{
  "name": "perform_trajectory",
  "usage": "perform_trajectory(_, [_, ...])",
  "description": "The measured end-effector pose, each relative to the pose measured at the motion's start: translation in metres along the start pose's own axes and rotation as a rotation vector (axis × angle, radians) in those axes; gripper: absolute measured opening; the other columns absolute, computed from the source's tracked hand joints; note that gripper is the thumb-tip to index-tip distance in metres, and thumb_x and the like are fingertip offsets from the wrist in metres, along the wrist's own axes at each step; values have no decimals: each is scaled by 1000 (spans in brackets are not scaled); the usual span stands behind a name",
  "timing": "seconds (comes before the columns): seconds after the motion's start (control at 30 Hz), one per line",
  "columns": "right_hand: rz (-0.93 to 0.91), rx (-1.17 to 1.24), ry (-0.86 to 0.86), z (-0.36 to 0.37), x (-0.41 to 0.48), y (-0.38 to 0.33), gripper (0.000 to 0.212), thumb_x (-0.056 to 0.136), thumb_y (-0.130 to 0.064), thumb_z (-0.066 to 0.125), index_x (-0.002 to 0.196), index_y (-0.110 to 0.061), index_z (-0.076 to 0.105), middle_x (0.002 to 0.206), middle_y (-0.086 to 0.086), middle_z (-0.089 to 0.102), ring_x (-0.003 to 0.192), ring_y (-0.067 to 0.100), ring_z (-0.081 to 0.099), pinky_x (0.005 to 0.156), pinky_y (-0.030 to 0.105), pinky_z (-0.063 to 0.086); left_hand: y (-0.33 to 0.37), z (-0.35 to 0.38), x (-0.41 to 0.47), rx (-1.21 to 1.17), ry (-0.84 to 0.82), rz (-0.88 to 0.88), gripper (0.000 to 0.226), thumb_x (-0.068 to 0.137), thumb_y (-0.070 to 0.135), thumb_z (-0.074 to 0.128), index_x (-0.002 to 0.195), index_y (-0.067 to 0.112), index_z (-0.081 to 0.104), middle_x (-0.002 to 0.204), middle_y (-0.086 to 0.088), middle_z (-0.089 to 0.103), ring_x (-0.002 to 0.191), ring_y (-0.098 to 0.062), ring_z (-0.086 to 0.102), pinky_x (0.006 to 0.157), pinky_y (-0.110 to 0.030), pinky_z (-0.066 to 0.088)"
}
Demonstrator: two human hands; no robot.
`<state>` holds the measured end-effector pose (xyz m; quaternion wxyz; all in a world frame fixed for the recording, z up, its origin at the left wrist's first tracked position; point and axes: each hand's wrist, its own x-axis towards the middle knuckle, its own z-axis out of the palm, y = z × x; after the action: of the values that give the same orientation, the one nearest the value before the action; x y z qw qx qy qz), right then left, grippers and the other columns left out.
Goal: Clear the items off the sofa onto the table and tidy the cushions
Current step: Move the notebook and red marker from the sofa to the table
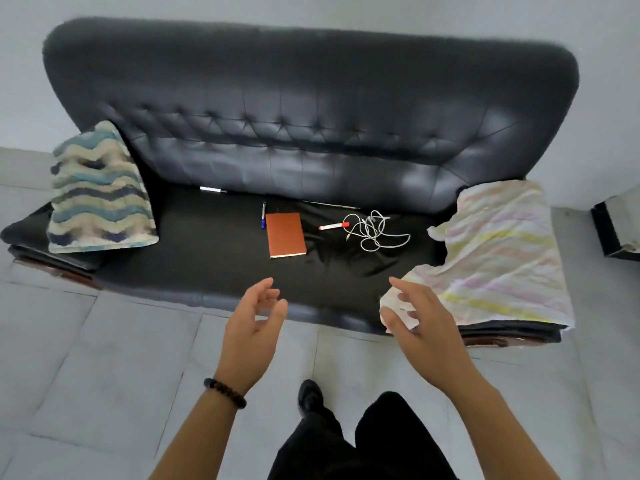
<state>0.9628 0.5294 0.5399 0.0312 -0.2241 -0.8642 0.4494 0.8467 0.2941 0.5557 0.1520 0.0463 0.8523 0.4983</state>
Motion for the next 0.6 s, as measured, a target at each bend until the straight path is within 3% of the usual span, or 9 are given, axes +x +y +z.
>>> perform_trajectory(0.13, [54,79,84,-8,64,-4,44,96,-32,61,138,-32,50,124,-25,50,119,-2,50,94,22,45,37,19,85,12,-93,50,38,95,18,58,131,25,50,113,14,61,107,-2,58,77,-10,46])
perform_trajectory(0.23, [117,91,29,-3,117,21,45,96,-34,61,139,-33,49,127,-23,50,121,-2,50,93,20,46,39,50,143,40,-98,20,40,94,20,59,133,25,49,114,14,60,108,-1,57,77,-8,45])
perform_trajectory(0.47, [170,26,-86,22,232,76,44,97,-35,58,140,-33,47,132,-22,47,120,-5,49,98,20,43,17,116,241,61,-136,-65,42,94,23,61,133,29,48,117,16,58,108,10,53,78,-3,45])
perform_trajectory(0.6, [175,-33,-165,58,299,105,44,97,-37,57,140,-31,49,131,-22,46,116,-2,51,97,26,48,-27,134,303,101,-174,-144,43,93,27,61,134,29,48,120,17,57,111,7,53,83,-11,47])
